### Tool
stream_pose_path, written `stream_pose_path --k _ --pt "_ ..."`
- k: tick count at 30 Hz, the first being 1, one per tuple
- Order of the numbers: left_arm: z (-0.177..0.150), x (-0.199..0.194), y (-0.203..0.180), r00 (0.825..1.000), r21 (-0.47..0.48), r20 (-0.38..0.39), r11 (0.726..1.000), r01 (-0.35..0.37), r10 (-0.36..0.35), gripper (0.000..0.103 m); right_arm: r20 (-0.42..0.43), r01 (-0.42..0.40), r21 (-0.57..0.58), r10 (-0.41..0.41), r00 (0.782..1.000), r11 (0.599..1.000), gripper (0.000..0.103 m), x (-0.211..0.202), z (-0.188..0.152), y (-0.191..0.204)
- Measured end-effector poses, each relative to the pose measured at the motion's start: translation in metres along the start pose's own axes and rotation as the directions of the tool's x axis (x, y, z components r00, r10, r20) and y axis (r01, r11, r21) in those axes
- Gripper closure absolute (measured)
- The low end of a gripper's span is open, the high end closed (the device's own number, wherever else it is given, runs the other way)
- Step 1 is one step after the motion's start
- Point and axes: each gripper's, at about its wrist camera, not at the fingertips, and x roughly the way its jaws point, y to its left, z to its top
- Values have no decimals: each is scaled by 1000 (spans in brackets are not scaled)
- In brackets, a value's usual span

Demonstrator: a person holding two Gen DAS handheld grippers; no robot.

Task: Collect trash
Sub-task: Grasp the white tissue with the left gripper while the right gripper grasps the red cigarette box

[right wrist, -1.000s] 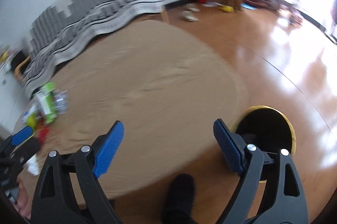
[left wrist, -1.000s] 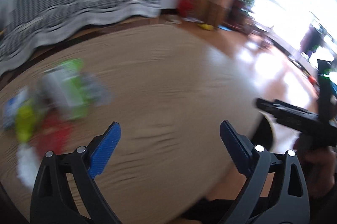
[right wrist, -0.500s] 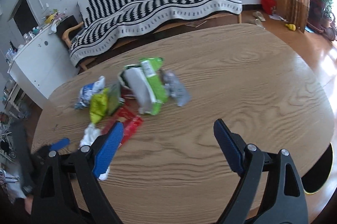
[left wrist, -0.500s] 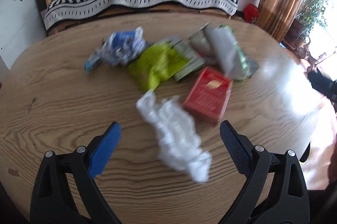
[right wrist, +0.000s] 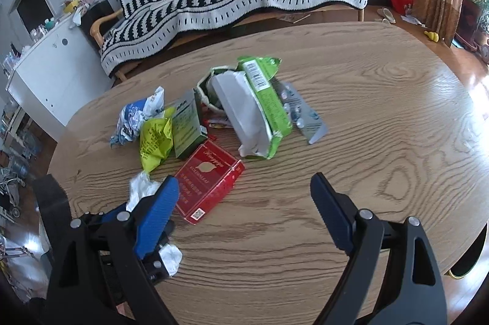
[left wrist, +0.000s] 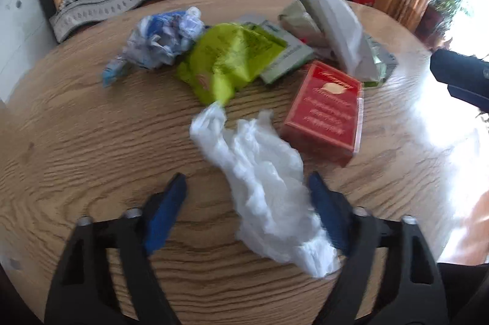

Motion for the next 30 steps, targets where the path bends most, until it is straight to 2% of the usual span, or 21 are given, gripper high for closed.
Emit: stream_pose_path --k 1,2,4,9,12,15,19,24,26,30 --pt "0 -1 2 1000 9 -4 1000 -19 19 56 -9 1 -4 -1 1000 1000 18 4 0 3" --pt "-1 -3 5 1000 13 -8 999 -29 29 66 -17 3 -8 -3 1000 1000 18 8 0 6" --pt "-1 -9 14 1000 -7 -14 1000 1 -1 80 -35 6 -16 -6 999 1000 18 16 0 12" --pt "1 -29 40 1000 -67 -1 998 -11 11 82 -117 -10 8 11 993 1000 18 47 0 24" --pt "3 -42 55 999 -109 35 993 -35 39 82 -153 19 28 -15 988 999 18 67 1 28" --pt "8 -51 67 996 -149 67 988 -51 62 82 -159 43 45 -35 987 998 18 80 3 33" --pt "9 -53 76 997 -209 62 977 -40 54 81 -168 44 83 -30 985 996 18 93 3 41" --pt "13 -49 76 998 -242 42 970 -31 43 81 -161 102 13 -99 982 995 18 103 0 58" --pt "13 -48 73 998 -244 39 969 -32 43 81 -160 111 -10 -111 981 994 22 102 -2 61" --pt "16 -50 66 997 -223 50 974 -41 54 81 -183 63 -34 -68 981 997 32 92 -5 56"
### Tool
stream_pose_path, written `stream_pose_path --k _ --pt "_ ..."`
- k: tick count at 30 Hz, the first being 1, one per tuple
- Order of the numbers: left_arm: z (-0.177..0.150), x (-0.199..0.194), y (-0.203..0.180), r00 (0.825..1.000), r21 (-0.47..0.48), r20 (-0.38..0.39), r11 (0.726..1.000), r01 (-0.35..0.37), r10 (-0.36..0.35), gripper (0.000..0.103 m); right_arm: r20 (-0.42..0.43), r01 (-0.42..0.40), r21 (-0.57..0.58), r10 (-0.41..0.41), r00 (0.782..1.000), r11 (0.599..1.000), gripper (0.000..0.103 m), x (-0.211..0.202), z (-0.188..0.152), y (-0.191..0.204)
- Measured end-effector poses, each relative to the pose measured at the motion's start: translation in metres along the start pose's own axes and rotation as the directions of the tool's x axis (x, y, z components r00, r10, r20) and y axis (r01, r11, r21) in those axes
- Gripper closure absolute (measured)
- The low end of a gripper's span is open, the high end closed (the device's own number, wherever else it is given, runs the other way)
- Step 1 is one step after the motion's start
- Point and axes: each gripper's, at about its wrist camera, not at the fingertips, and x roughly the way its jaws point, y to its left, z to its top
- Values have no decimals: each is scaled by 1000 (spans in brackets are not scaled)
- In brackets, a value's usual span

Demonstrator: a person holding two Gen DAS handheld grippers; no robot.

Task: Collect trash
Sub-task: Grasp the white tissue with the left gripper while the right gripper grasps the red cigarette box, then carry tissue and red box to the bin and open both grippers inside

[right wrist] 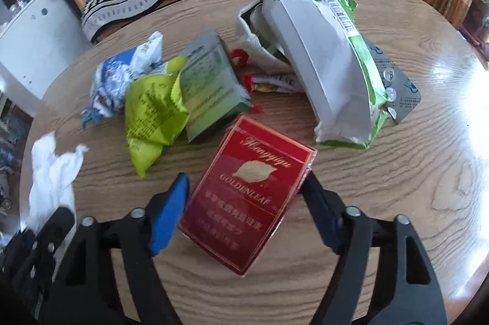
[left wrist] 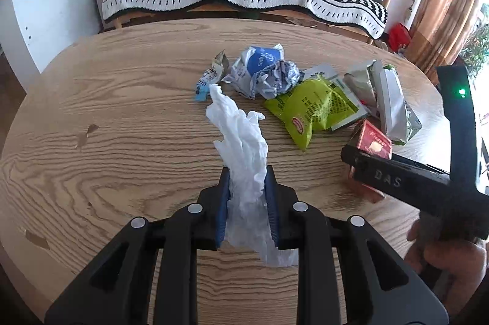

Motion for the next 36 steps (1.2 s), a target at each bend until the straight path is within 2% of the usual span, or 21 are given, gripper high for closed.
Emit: stream_pose_path --k 4,12,18,23,27,30,33,36 --pt "0 -3 -8 1000 12 8 1000 4 -4 81 17 -35 -29 35 999 999 37 -18 -5 -9" --pt "4 -11 -43 999 41 24 999 34 -35 81 96 -73 -69 79 992 995 39 -66 -18 -46" --pt "4 -19 -97 997 111 31 991 71 -75 81 170 -39 -32 44 984 999 39 -102 -24 -108" --pt "-1 -23 -161 990 190 28 974 128 -135 81 214 2 65 -15 977 998 39 -128 -34 -186" --pt "-14 -27 -225 978 280 19 940 192 -206 81 242 70 136 -102 965 988 38 -147 -55 -254" --pt "-28 -26 -275 963 344 -3 905 252 -268 81 250 106 210 -159 955 972 38 -159 -71 -306" --pt "-44 -25 -321 945 396 -32 864 310 -325 81 246 145 322 -231 941 935 38 -172 -98 -372" --pt "-65 -27 -374 916 451 -66 807 380 -394 81 233 172 433 -295 927 885 38 -184 -129 -432"
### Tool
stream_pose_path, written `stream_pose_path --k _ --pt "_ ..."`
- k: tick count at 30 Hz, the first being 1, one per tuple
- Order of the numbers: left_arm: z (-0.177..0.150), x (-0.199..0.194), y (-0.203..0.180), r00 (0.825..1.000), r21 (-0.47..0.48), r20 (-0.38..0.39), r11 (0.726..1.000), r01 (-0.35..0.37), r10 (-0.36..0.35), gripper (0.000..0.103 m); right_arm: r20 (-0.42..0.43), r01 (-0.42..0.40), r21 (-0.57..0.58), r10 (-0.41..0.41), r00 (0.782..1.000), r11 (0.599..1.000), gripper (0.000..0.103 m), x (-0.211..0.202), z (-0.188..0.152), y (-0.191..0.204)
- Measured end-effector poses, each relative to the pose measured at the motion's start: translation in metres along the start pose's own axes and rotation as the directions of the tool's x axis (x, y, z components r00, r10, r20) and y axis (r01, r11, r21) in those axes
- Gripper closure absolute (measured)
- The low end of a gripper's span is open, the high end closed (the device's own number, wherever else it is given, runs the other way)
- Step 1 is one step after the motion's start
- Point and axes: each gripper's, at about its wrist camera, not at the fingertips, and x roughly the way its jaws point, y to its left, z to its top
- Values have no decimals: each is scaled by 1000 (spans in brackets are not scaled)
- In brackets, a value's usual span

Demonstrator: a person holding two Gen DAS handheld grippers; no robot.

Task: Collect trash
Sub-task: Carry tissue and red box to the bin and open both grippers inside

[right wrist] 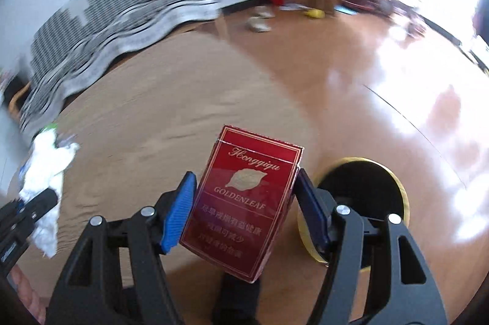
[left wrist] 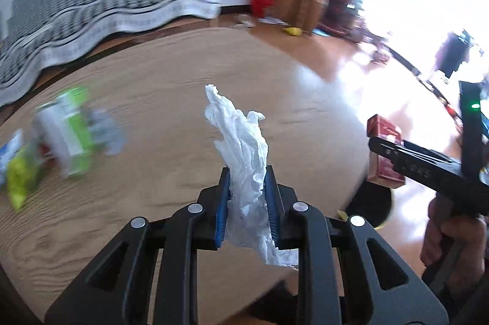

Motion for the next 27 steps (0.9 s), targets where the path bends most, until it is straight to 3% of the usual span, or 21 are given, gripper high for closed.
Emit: stream_pose_path --k 6,13,18,27 --pt "-2 41 -93 985 110 -31 979 172 -169 81 -43 118 180 -112 993 977 38 9 -23 -117" --pt "-21 82 -171 960 221 -127 937 272 -249 81 -157 173 250 -136 978 953 38 33 -56 -191" --pt "-22 109 -189 953 238 -171 928 288 -251 81 -196 159 276 -106 975 948 38 46 -62 -205" --pt "-19 132 -198 952 232 -191 931 281 -239 81 -182 139 269 -92 979 953 38 48 -57 -204"
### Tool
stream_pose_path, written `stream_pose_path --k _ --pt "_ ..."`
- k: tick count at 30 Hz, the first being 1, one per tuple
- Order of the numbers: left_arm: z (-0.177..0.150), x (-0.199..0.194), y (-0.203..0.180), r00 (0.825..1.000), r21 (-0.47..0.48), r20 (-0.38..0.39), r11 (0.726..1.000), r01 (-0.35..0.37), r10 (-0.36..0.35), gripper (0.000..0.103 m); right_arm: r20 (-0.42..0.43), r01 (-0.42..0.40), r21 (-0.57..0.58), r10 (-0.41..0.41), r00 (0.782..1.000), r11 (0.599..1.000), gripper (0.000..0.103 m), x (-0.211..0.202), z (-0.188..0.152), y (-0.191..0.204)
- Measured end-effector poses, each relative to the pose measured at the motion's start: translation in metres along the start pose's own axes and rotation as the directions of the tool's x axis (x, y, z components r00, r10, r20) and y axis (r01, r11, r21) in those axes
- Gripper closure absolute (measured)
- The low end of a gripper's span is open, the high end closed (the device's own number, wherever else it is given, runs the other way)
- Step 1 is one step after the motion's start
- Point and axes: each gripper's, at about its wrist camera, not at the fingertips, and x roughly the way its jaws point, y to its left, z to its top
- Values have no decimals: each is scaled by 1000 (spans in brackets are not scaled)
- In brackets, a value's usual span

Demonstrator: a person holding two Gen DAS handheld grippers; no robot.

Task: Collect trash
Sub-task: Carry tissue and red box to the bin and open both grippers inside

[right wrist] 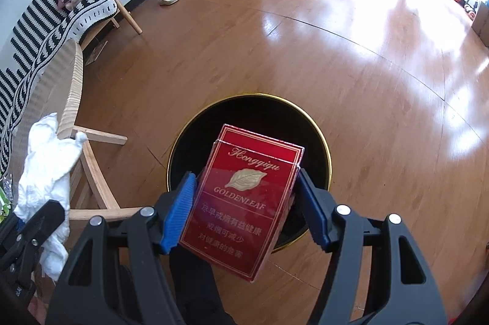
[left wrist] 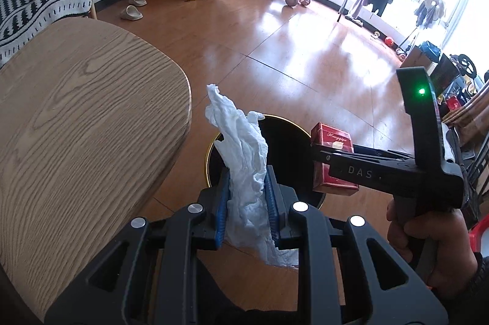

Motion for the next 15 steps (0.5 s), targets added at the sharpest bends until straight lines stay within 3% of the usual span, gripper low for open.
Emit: stream_pose_path --k 5,10,15 --pt "1 9 -5 1000 -9 -9 1000 2 -2 81 23 -12 23 11 1000 1000 35 -4 -3 -7" --pt "1 23 -7 1000 -9 -29 1000 12 -12 81 62 -32 74 27 998 997 25 -11 -2 -19" --pt "3 41 -9 998 -11 -53 1000 29 -29 81 83 -29 110 19 996 993 25 -14 0 -29"
